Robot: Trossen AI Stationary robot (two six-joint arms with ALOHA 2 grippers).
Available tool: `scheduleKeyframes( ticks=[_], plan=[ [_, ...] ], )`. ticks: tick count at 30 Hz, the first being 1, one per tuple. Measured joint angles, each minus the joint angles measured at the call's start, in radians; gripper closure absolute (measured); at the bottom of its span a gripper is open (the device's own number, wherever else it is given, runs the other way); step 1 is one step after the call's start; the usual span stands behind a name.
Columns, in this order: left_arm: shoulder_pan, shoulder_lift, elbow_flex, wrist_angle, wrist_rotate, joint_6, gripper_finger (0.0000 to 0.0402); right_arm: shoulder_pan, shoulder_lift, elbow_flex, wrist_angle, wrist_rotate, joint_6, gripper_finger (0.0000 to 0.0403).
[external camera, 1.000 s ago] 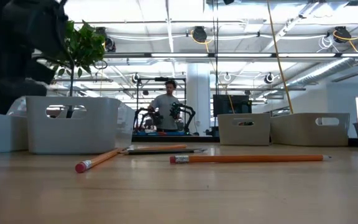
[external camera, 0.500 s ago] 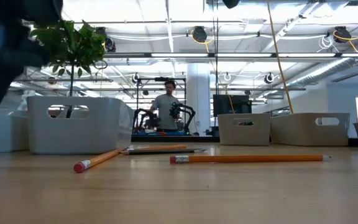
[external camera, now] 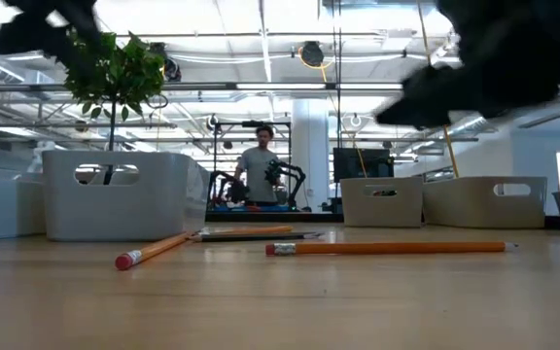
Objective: Sort crayons/erasers/pens/pencils in bins
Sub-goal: Put the yellow pencil into the bottom left gray bin
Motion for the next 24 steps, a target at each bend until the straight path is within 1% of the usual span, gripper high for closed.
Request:
scheduleKeyframes(
  ticks=[3, 5, 7, 11, 14, 17, 21, 24],
  plan=[
    [-0.024, 0.001, -0.013, 0.154, -0.126, 0.128, 0.0226, 0.023, 0.005, -0.120, 0.170, 0.029, -0.005, 0.0180],
    [-0.034, 0.007, -0.019, 0.252, -0.183, 0.214, 0.0227, 0.023, 0.004, -0.190, 0.306, 0.036, -0.008, 0.0180],
    [-0.038, 0.020, -0.020, 0.335, -0.222, 0.292, 0.0227, 0.018, 0.003, -0.246, 0.385, 0.039, -0.010, 0.0180],
    [-0.040, 0.042, -0.020, 0.482, -0.279, 0.425, 0.0227, 0.001, 0.004, -0.270, 0.402, 0.032, -0.021, 0.0180],
    [-0.039, 0.061, -0.021, 0.557, -0.292, 0.495, 0.0227, -0.003, 0.018, -0.265, 0.418, 0.010, -0.022, 0.0180],
    [-0.038, 0.078, -0.021, 0.606, -0.299, 0.534, 0.0227, -0.002, 0.084, -0.263, 0.467, 0.008, -0.011, 0.0180],
    [-0.037, 0.100, -0.021, 0.633, -0.303, 0.546, 0.0227, -0.002, 0.244, -0.233, 0.612, 0.005, -0.010, 0.0180],
    [-0.038, 0.114, -0.021, 0.634, -0.299, 0.542, 0.0227, -0.002, 0.364, -0.178, 0.697, 0.005, -0.012, 0.0180]
  ],
)
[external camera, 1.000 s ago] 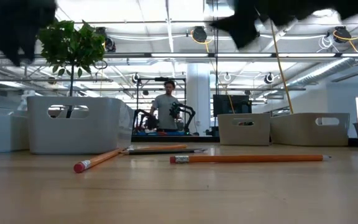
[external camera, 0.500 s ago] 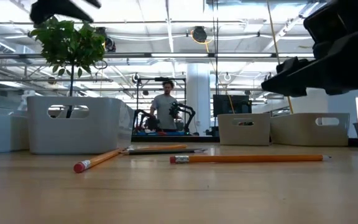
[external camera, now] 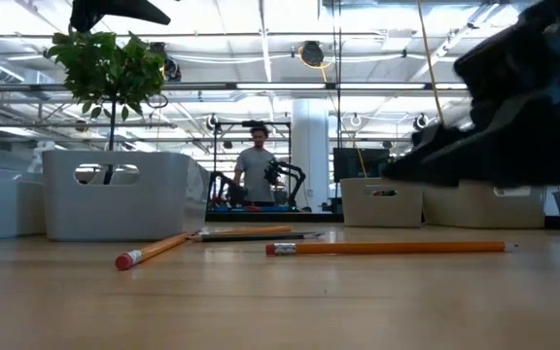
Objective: Sort crayons/erasers/pens/pencils in bins
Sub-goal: Put the yellow pencil into the bottom left gray bin
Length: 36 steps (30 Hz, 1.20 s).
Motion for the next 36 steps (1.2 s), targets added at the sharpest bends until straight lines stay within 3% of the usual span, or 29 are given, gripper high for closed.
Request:
scheduleKeyframes(
  ticks=[8, 15, 21, 29, 36],
  plan=[
    [-0.018, 0.014, 0.000, 0.003, 0.053, -0.026, 0.0227, -0.001, 0.236, 0.131, 0.138, -0.002, 0.038, 0.0218],
    [-0.052, 0.013, 0.000, 0.011, 0.058, -0.045, 0.0227, -0.007, 0.325, 0.171, 0.146, -0.014, 0.080, 0.0248],
    [-0.076, 0.013, 0.000, 0.027, 0.059, -0.045, 0.0227, -0.028, 0.325, 0.172, 0.137, -0.064, 0.100, 0.0262],
    [-0.097, 0.013, 0.000, 0.032, 0.058, -0.058, 0.0227, -0.064, 0.307, 0.173, 0.013, -0.379, 0.043, 0.0295],
    [-0.099, 0.013, 0.000, 0.031, 0.038, -0.066, 0.0227, -0.069, 0.208, 0.179, -0.247, -0.390, -0.074, 0.0321]
  ],
)
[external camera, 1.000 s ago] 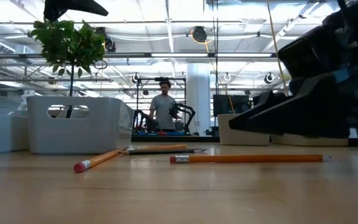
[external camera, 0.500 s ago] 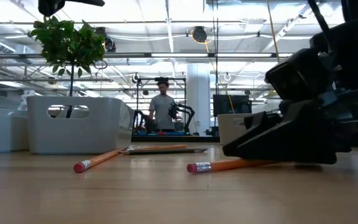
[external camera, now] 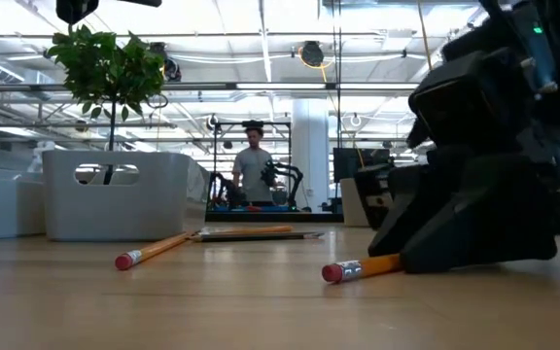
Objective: Sort crayons/erasers/pens/pencils in bins
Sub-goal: Put the yellow pencil into the bottom left gray bin
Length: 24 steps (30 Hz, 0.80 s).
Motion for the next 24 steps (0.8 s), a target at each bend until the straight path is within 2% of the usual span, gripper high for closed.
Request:
scheduleKeyframes(
  ticks=[4, 7, 13, 17, 24],
  plan=[
    [0.000, 0.000, 0.000, 0.000, -0.006, 0.000, 0.0227, -0.001, -0.071, 0.016, -0.183, -0.025, -0.067, 0.0326],
    [0.001, 0.004, 0.000, 0.001, -0.009, 0.002, 0.0227, -0.002, -0.088, 0.016, -0.226, -0.051, -0.085, 0.0331],
    [0.000, 0.068, 0.000, 0.013, -0.010, -0.002, 0.0227, -0.001, -0.022, 0.010, -0.078, -0.056, -0.034, 0.0352],
    [0.000, 0.138, 0.000, 0.045, 0.039, -0.004, 0.0227, 0.001, 0.045, 0.010, 0.031, -0.063, -0.038, 0.0353],
    [0.001, 0.202, 0.000, 0.105, 0.091, -0.004, 0.0227, 0.001, 0.063, 0.013, 0.035, -0.097, -0.068, 0.0329]
  ],
)
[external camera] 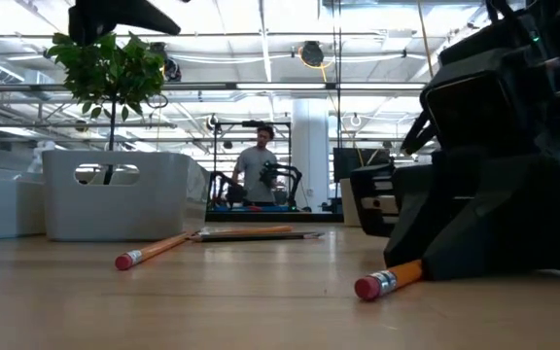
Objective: Sort crayons/erasers/pens/pencils in bins
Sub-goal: Put the yellow pencil into the bottom left gray bin
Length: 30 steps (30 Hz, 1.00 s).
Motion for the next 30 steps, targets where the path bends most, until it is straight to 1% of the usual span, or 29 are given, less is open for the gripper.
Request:
scheduleKeyframes(
  ticks=[4, 11, 18, 23, 26, 30],
  plan=[
    [0.002, 0.009, 0.000, 0.032, -0.001, 0.026, 0.0227, -0.001, 0.000, 0.001, -0.012, -0.025, 0.016, 0.0326],
    [0.025, 0.024, -0.001, 0.052, -0.002, 0.055, 0.0227, -0.002, -0.001, 0.001, -0.020, -0.055, 0.003, 0.0349],
    [0.041, 0.029, 0.000, 0.055, -0.001, 0.060, 0.0227, -0.002, -0.004, 0.000, -0.026, -0.060, -0.011, 0.0351],
    [0.051, 0.030, 0.000, 0.054, 0.018, 0.065, 0.0227, 0.003, -0.030, -0.003, -0.048, -0.065, -0.028, 0.0355],
    [0.054, 0.030, 0.000, 0.053, 0.018, 0.078, 0.0227, 0.005, -0.043, -0.003, -0.051, -0.064, -0.055, 0.0351],
    [0.053, 0.030, 0.000, 0.053, 0.019, 0.079, 0.0227, 0.004, -0.044, -0.003, -0.052, -0.062, -0.057, 0.0328]
  ],
)
